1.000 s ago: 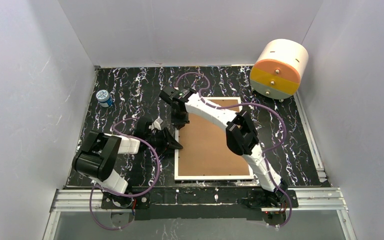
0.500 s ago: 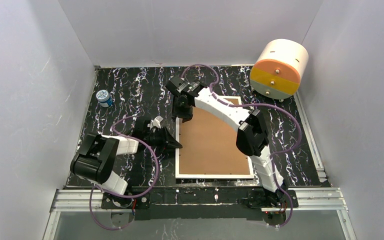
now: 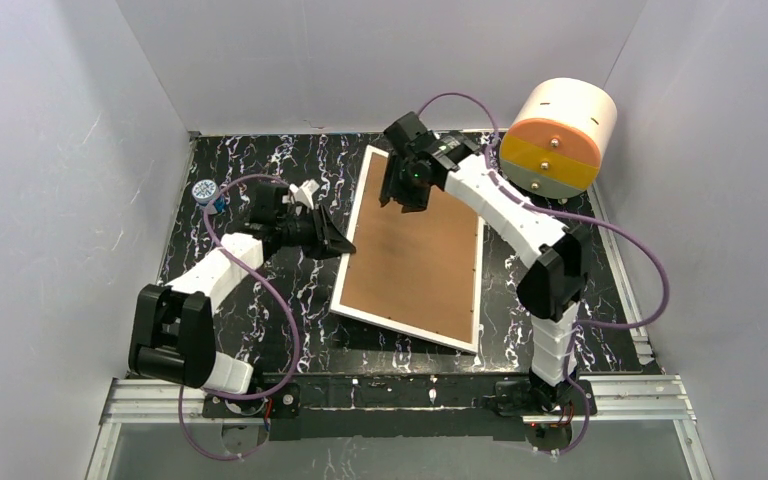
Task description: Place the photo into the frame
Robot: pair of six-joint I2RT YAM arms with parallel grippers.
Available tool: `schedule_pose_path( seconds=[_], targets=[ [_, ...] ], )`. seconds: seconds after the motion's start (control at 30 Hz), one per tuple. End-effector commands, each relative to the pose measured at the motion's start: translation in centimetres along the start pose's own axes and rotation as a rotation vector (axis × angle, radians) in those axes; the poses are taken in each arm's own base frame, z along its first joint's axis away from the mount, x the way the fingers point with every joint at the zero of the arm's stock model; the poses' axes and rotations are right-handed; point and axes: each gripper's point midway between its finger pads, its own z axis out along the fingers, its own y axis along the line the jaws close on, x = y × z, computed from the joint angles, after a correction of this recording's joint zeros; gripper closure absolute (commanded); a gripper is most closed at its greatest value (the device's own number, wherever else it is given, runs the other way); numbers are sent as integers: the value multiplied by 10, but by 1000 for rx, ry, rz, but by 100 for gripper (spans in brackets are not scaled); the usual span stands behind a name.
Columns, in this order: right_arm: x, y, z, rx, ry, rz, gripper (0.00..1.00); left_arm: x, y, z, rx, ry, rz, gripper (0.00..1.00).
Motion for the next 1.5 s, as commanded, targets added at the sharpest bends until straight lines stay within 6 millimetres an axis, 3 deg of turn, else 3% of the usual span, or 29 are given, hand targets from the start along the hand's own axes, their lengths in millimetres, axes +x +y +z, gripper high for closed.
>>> schedule_pose_path(
  seconds=[0.0, 0.33, 0.53, 0.57, 0.6, 0.97, 1.13, 1.47],
  targets=[
    [-13, -2, -42, -63, -56, 12, 43, -6, -17, -31, -94, -9, 89, 100],
    [-24, -26, -91, -121, -97, 102, 43, -55, -59, -73, -241, -112, 227, 100],
    [-21, -34, -107, -126, -100, 91, 43, -63, -84, -84, -296, -179, 280, 100],
    [-20, -34, -109, -132, -97, 94, 22, -63, -91, -85, -305, -186, 296, 100],
    [-20, -34, -110, -142, -95, 97, 9, -65, -95, -87, -316, -197, 304, 100],
    [-45, -12, -123, -262, -98, 158, 7, -70, -135, -94, -418, -243, 475, 100],
    [-50, 14, -124, -373, -62, 158, 7, -63, -155, -86, -417, -249, 586, 100],
    [-69, 43, -123, -450, -40, 175, 5, -58, -168, -70, -509, -250, 693, 100]
  ],
)
